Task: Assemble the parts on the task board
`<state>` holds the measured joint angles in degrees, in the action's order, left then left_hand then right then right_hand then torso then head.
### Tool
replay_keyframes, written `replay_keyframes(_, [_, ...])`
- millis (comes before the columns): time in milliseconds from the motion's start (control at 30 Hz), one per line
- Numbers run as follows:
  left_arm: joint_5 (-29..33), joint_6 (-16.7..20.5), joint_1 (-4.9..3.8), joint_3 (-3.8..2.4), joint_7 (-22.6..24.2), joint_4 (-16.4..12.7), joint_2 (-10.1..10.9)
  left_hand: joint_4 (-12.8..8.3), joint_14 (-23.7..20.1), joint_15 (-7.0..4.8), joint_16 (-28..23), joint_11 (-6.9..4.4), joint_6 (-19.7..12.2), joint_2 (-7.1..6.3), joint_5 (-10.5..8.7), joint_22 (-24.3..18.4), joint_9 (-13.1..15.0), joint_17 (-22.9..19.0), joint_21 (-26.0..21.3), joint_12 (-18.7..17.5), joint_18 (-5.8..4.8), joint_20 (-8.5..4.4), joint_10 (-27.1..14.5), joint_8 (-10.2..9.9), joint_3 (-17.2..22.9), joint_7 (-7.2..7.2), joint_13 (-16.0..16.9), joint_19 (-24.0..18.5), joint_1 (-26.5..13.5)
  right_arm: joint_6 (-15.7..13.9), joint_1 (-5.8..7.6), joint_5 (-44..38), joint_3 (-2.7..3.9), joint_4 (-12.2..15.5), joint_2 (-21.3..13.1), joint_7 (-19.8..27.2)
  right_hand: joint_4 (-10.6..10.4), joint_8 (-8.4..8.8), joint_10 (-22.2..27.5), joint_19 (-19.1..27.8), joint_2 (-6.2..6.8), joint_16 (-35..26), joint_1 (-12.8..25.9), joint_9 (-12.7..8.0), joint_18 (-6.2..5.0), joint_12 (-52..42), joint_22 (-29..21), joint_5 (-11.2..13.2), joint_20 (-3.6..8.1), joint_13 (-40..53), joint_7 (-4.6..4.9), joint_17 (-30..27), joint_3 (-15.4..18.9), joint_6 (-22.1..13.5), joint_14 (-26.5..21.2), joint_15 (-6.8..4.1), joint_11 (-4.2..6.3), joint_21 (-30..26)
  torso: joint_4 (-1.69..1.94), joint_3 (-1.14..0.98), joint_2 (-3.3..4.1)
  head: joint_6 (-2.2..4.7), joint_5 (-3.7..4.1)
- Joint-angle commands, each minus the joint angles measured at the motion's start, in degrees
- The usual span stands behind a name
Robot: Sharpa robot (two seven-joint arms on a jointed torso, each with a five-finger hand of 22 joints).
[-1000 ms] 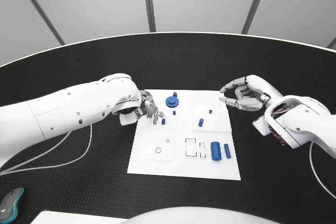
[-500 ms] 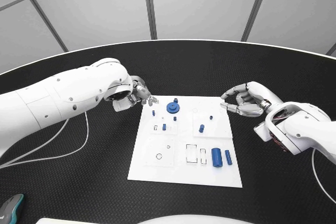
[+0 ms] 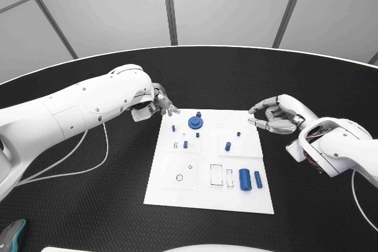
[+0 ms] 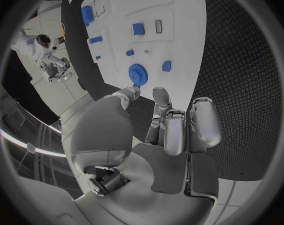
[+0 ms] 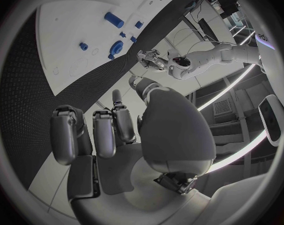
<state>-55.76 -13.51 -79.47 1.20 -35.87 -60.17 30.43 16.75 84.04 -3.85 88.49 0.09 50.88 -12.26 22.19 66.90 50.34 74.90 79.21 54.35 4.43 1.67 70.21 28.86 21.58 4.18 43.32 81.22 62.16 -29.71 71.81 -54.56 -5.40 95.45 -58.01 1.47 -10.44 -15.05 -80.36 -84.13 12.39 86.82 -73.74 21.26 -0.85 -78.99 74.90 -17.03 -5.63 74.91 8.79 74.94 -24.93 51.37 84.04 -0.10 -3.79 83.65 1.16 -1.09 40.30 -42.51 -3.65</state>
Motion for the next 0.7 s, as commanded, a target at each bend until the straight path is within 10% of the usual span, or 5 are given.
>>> replay_keyframes(33, [-0.2, -0.5, 0.19, 0.09, 0.3, 2.0, -1.3, 0.0, 5.1, 0.26, -0.3, -0.04, -0.2, 0.07, -0.29, 0.0, -0.1, 12.5, -0.2, -0.3, 0.11, 0.09, -0.2, -0.2, -0.3, 0.23, -0.1, -0.3, -0.4, 0.0, 0.00, 0.0, 0.00, 0.0, 0.1, 0.0, -0.4, -0.39, 0.0, -2.9, 0.09, -0.2, -0.2, 0.1, -0.90, 0.1, 10.1, -0.3, 0.35, 4.3, 0.02, 8.9, -0.1, -0.3, 4.4, -0.43, -0.07, -0.3, -0.09, 0.02, 0.21, 0.12, -0.25])
replay_keyframes(700, [-1.0, -1.3, 2.44, 0.33, 0.7, 7.4, -4.1, -0.1, 5.0, 0.30, -0.4, -0.01, -0.2, 0.25, -0.52, -0.4, -0.2, 12.3, -0.4, -0.3, 0.18, 0.14, -0.4, -0.5, -0.4, 0.26, -0.2, -0.4, -0.2, -0.1, 0.00, 0.0, 0.01, 0.3, 0.1, 0.1, -0.4, -0.39, 0.0, -2.9, 0.09, -0.2, -0.2, 0.1, -0.90, 0.1, 10.1, -0.3, 0.35, 4.3, 0.02, 8.9, -0.1, -0.3, 4.4, -0.43, -0.07, -0.3, 0.05, 0.08, 0.08, -0.50, -0.02])
